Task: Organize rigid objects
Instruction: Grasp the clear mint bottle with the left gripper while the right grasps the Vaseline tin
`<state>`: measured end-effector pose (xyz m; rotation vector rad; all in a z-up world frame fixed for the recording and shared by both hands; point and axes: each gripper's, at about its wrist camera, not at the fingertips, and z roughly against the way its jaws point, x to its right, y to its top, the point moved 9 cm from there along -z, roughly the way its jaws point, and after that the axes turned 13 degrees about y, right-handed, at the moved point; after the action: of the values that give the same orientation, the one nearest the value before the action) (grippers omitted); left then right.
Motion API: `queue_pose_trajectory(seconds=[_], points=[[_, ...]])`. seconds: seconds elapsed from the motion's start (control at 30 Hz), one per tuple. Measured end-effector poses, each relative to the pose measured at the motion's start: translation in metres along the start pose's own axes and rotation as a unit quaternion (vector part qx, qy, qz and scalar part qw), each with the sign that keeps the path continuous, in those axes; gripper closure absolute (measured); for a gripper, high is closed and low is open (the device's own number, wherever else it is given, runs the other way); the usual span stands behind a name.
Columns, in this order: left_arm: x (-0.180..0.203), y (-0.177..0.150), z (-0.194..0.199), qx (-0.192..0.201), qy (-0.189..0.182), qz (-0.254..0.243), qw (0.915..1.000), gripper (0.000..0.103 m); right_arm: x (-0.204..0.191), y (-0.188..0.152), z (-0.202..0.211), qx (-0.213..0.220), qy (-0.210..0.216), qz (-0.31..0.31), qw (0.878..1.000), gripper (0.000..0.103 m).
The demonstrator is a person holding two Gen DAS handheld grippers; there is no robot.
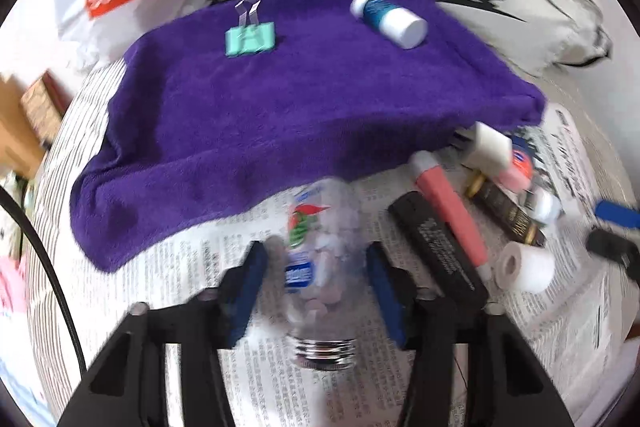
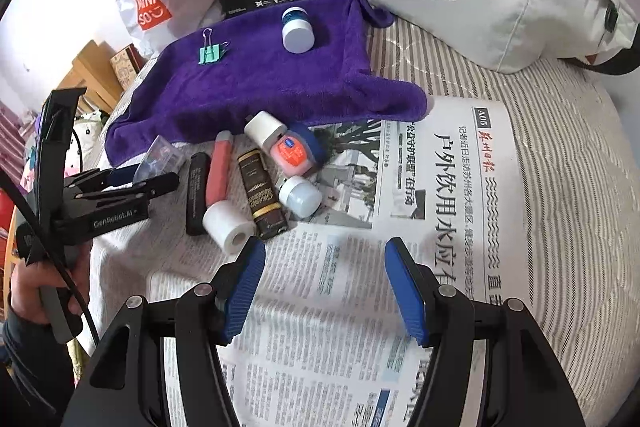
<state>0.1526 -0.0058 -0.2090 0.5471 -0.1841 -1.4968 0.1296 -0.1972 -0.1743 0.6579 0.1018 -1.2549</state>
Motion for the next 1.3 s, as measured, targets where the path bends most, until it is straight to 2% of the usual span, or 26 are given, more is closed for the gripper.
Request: queue_pose_trajectory(seconds=[0.17,0.33,0.53,0.67,0.73,0.8,0.87,1.0,1.13,1.3], points=[[0.000,0.001,0.000,0.005,-0.009,0.002,0.9999,0.064,0.006,0.017,-0.020,-0.005,-0.016,0.012,1.000,0.041],[0.002,0.003,0.000,0.012,-0.009,0.000,0.9999,0.064,-0.001,0.042,-0.043,-0.013,-0.006,0.041,0.999,0.041],[0.000,-0.001,0.004,0.013,-0.019,-0.002,0.9997,0.064,-0.011,0.055,-0.069,-0.041,-0.026,0.103,0.994,0.041],[0.000,0.000,0.003,0.014,-0.025,0.001,0.9996,0.064,-0.011,0.060,-0.082,-0.055,-0.049,0.132,0.989,0.046],[-0.001,0.001,0.003,0.015,-0.028,0.002,0.9995,0.064,-0.013,0.063,-0.084,-0.050,-0.049,0.144,0.987,0.053],[-0.001,0.001,0.003,0.016,-0.032,0.004,0.9994,0.064,-0.012,0.065,-0.084,-0.048,-0.043,0.140,0.988,0.067],[-0.001,0.000,0.003,0.014,-0.037,0.004,0.9992,0.064,-0.007,0.065,-0.079,-0.052,-0.044,0.126,0.990,0.067],[-0.002,-0.001,0.004,0.013,-0.039,0.006,0.9991,0.064,0.010,0.058,-0.053,-0.030,-0.037,0.086,0.995,0.067],[0.001,-0.002,0.003,0.015,-0.019,-0.005,0.9997,0.064,0.038,0.044,-0.040,-0.028,-0.076,0.061,0.995,0.067],[0.003,-0.002,0.003,0.020,-0.003,-0.003,0.9998,0.063,0.046,0.033,-0.041,-0.021,-0.087,0.064,0.994,0.067]])
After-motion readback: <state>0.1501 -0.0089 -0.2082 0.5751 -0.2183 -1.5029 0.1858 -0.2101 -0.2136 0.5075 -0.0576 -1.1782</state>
